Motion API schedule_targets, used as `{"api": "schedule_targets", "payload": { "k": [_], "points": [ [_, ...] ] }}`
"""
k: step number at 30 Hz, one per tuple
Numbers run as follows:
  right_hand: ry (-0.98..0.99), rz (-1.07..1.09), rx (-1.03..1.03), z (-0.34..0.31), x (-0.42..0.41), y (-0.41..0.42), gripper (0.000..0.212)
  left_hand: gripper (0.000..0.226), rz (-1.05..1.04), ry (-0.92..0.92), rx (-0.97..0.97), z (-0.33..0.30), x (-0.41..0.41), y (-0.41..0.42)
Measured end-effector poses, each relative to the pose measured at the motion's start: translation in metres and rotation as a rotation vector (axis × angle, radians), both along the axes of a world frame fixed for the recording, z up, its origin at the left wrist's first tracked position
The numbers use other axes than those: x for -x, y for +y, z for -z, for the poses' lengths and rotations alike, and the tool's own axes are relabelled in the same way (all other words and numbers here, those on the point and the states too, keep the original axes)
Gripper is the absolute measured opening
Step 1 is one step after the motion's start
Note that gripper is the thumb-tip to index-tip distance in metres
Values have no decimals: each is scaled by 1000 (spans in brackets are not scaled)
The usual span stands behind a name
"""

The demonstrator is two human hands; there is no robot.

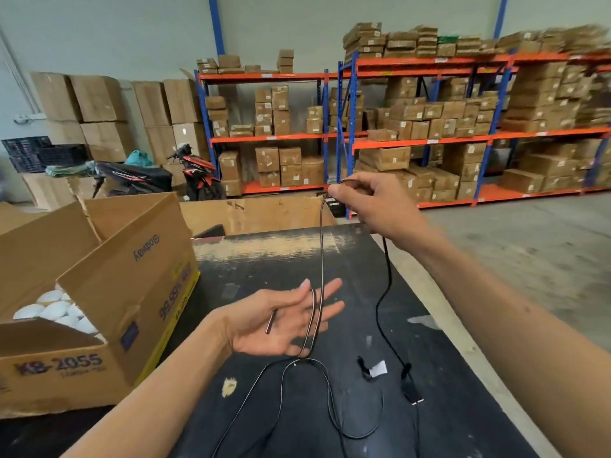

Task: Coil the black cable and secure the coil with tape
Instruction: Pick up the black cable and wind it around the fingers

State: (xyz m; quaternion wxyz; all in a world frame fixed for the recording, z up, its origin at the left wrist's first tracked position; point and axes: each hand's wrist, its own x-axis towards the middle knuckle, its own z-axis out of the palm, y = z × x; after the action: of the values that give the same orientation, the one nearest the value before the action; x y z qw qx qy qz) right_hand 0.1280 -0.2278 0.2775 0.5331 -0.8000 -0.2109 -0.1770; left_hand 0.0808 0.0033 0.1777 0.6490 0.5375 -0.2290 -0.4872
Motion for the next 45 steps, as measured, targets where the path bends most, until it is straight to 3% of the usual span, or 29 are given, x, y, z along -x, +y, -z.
{"api": "schedule_targets", "payload": {
  "k": [4,8,13,18,22,26,29,32,34,38,42,45],
  "points": [
    [120,62,145,46,-26,8,13,63,136,-46,229,-31,14,-12],
    [243,-60,267,118,-5,24,20,61,-19,-117,424,-66,-4,0],
    [235,-99,437,143,37,28,28,56,-473,-196,341,-78,-46,31],
    [77,-110,554,89,65,14,38,55,-693,-168,192,-50,-73,51],
    [-101,-29,417,19,69,2,29,55,-549,-76,40,-26,-63,45],
    [-199,38,422,-21,40,1,23,56,-151,-21,-26,-17,-29,6],
    [-115,4,370,-17,14,3,22,56,65,-14,103,-26,-11,-9],
    [18,-13,334,14,-2,4,19,59,88,-51,292,-53,-2,-7],
    [99,-81,332,45,2,11,24,60,2,-110,401,-73,-5,2],
    [173,-154,349,99,37,20,46,54,-369,-261,468,-98,-26,34],
    [128,-201,408,106,69,12,32,51,-703,-230,388,-92,-50,65],
    [74,-199,359,66,83,7,28,50,-794,-212,230,-63,-64,70]
  ]
}}
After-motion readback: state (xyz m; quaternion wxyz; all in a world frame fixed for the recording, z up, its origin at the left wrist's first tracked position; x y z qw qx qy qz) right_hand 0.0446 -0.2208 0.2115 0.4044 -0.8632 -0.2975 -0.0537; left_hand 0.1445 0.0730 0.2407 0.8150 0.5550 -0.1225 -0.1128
